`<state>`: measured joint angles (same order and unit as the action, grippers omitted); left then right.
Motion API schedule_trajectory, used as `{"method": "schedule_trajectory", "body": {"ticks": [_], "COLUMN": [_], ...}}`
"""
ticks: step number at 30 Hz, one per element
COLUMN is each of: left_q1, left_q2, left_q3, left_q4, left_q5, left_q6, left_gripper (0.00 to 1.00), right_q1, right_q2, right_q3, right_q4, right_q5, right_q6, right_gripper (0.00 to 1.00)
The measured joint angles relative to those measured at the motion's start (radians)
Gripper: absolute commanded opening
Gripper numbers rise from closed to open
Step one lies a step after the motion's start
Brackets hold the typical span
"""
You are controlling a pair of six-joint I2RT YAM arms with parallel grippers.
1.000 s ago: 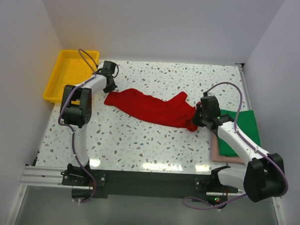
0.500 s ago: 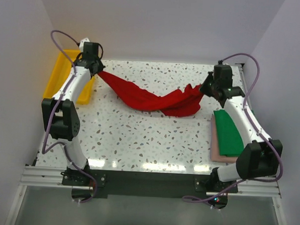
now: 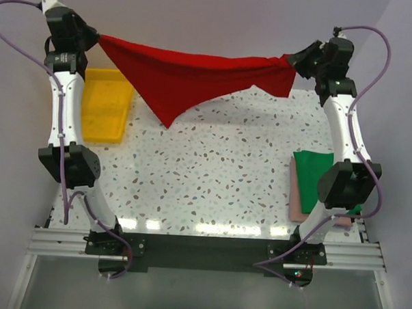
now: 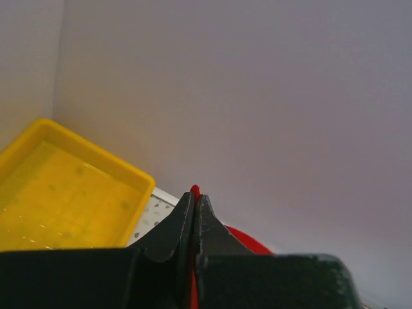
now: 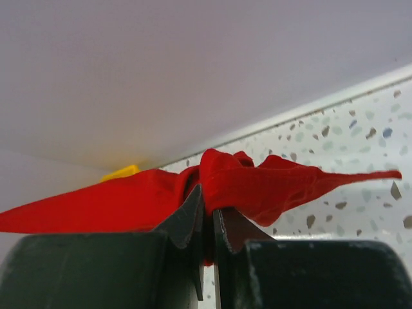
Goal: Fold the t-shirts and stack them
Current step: Flatten the tshirt out
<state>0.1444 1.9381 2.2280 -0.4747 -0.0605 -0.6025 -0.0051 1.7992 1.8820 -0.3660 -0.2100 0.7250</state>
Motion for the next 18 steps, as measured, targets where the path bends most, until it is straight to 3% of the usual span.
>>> {"method": "schedule_trajectory", "body": {"ticks": [4, 11, 14, 18], "left_q1": [0.054, 0.045, 0.043, 0.043], "left_q2": [-0.1, -0.397, -0.441, -0.527], "left_q3": [-0.121, -0.646, -0.7, -0.702], "left_q4": [0.056, 0.139, 0.116, 0.099], "left_q5": [0.045, 0.129, 0.148, 0.158], "left_q6": [-0.016, -0.044, -0.043, -0.04], "left_gripper": [0.0, 0.0, 0.0, 0.0], "right_q1": [-0.018, -0.024, -0.023, -0.023], "right_q2": [-0.081, -0.401, -0.473, -0.6], "right_q3": [-0.072, -0.697, -0.858, -0.882], "right_q4": [0.093, 0.255, 0.206, 0.132], "right_q5": [-0.028, -0.084, -0.113, -0.134], "right_q6": [0.019, 0.061, 0.056, 0.036], "right_gripper": [0.0, 0.0, 0.0, 0.0]}}
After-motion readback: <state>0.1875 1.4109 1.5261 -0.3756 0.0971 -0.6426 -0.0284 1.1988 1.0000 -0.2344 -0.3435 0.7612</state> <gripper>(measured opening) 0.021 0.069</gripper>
